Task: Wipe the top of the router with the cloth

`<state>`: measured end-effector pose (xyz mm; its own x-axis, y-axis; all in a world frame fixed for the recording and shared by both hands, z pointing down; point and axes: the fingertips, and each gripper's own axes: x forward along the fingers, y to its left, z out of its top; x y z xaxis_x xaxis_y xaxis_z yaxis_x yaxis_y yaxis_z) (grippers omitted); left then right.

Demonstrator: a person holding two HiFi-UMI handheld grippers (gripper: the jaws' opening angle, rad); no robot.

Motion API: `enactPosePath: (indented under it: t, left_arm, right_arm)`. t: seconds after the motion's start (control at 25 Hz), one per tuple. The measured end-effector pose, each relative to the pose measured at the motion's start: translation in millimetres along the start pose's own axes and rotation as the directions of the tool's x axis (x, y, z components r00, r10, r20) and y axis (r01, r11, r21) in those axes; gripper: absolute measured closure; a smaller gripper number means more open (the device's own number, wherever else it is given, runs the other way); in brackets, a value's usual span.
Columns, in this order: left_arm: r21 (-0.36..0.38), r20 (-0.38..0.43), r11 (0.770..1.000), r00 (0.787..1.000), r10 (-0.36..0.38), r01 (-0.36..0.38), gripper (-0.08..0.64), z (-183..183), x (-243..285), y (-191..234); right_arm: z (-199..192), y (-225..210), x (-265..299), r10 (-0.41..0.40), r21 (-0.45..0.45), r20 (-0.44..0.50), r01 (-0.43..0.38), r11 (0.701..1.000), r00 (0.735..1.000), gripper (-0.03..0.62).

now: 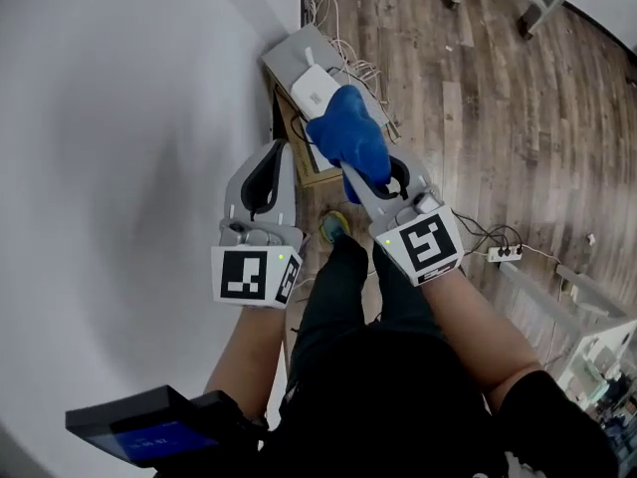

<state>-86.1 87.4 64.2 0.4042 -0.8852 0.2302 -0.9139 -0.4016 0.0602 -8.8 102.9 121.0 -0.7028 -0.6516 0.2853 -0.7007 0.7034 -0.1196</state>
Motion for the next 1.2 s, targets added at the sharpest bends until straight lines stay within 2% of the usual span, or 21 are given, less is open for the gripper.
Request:
enactPosePath:
  t: [0.12, 0.32, 0.52, 0.64, 0.72, 0.84, 1.04, 1.2]
  left_arm:
    - [-0.006, -0.001, 0.999, 0.999, 0.043, -0.043, 0.560, -46.9, 47.8, 29.9]
    - [-0.029, -0.003, 0.995, 0.995, 0.098, -0.098, 0.560, -164.0, 117.4, 80.0]
    - [-0.038, -0.039, 0.996, 0.996, 0.083, -0.085, 0.560, -267.5, 164.6, 104.7]
    - [-0.056, -0.080, 0.994, 0.993, 0.086, -0.091, 0.560, -311.8, 174.6, 117.7]
    - [-0.085, -0.098, 0.991, 0.990, 0.099, -0.108, 0.560, -326.9, 176.1, 127.0]
    - [-0.135, -0.099, 0.985, 0.990, 0.096, -0.109, 0.560, -331.3, 170.9, 130.0]
    - [-0.159, -0.132, 0.985, 0.990, 0.051, -0.072, 0.560, -324.8, 153.9, 131.7]
    - [-0.172, -0.142, 0.981, 0.988, 0.065, -0.089, 0.558, -327.0, 151.3, 138.3]
  right_arm:
    - [-55.2, -30.2, 60.9, 0.012, -0.001, -0.037, -0.012, 1.000, 0.999, 0.476]
    - [-160.5, -59.4, 155.0, -0.003, -0.006, -0.029, 0.003, 1.000, 1.000, 0.476]
    - [-262.5, -79.0, 219.5, -0.027, -0.006, -0.082, 0.026, 1.000, 0.996, 0.479]
    - [-305.7, -89.5, 246.2, -0.052, 0.002, -0.125, 0.053, 0.999, 0.991, 0.480]
    - [-326.8, -97.5, 261.3, -0.069, 0.016, -0.165, 0.072, 0.997, 0.984, 0.480]
    - [-349.2, -105.1, 275.2, -0.091, 0.017, -0.233, 0.098, 0.995, 0.968, 0.483]
    - [-354.5, -98.7, 282.1, -0.117, -0.017, -0.303, 0.117, 0.993, 0.946, 0.485]
    - [-355.2, -99.8, 288.1, -0.115, -0.024, -0.307, 0.113, 0.993, 0.945, 0.485]
